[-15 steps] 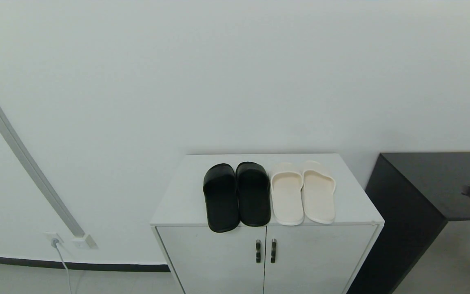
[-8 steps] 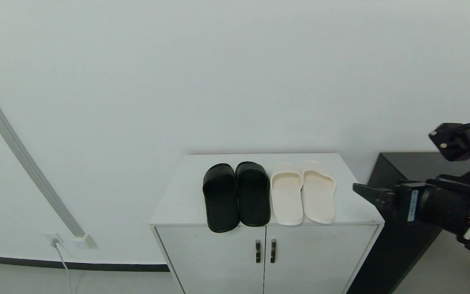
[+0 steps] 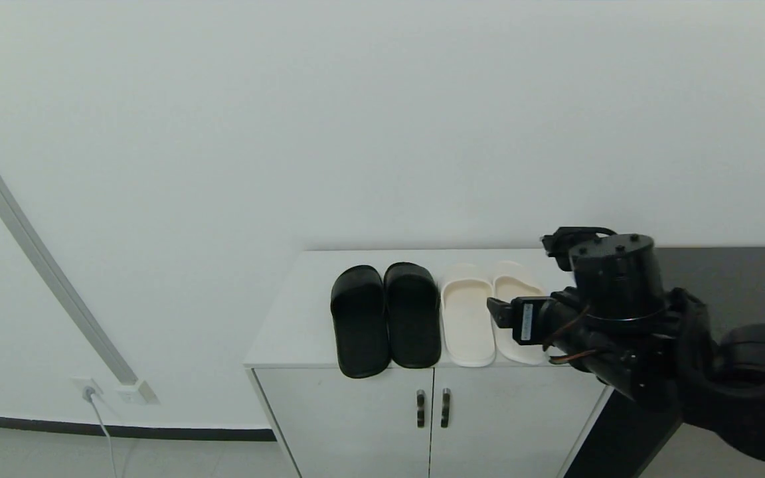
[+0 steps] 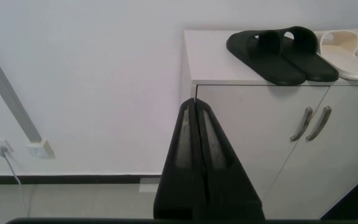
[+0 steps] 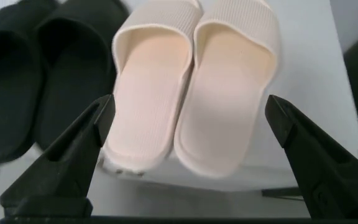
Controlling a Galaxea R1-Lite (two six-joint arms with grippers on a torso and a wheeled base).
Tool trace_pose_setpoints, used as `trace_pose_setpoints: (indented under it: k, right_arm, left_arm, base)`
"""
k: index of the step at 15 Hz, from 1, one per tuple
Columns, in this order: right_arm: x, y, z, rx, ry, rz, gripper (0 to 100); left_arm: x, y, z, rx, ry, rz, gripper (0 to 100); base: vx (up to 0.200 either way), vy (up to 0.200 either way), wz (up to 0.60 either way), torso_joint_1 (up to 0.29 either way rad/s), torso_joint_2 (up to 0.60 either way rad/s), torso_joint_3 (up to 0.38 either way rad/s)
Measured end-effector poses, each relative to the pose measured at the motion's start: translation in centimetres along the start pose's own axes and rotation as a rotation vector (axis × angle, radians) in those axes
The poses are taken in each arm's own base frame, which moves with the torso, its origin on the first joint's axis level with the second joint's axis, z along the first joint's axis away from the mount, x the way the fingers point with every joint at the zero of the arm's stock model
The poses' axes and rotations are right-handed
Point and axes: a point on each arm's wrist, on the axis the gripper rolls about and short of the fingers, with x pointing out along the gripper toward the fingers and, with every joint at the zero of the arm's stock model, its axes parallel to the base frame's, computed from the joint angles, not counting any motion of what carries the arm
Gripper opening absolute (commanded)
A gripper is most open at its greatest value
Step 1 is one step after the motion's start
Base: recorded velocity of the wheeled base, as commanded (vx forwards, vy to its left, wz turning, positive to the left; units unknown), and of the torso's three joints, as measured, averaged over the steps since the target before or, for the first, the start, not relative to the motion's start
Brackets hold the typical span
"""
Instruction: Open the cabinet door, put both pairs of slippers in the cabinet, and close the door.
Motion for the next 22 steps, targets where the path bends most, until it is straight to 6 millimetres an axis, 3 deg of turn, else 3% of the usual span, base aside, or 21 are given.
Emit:
trace_pose_setpoints:
  k: [4, 10, 14, 22]
  right_arm:
    - [5.8, 2.0, -1.0, 0.009, -0.023, -0.068, 100]
    - [12.2, 2.3, -2.0, 0.02, -0.037, -0.16, 100]
    - [14.2, 2.1, -2.7, 0.006, -0.035, -0.187, 100]
    - [16.7, 1.4, -2.0, -0.073, -0.133, -0.204, 100]
  left_arm:
    - [0.0, 0.0, 0.0, 0.0, 0.0, -0.001, 0]
    - [0.0, 0.0, 0.0, -0.002, 0.001, -0.002, 0]
    - [0.0, 0.0, 0.0, -0.001, 0.002, -0.001, 0]
    - [0.0, 0.0, 0.0, -0.002, 0.002, -0.001, 0]
  base:
    - [0.0, 0.0, 0.0, 0.0, 0.0, 0.0]
    - [0.0, 0.0, 0.0, 0.0, 0.0, 0.0]
    - [0.0, 0.0, 0.0, 0.0, 0.0, 0.0]
    - [0.0, 0.0, 0.0, 0.0, 0.0, 0.0]
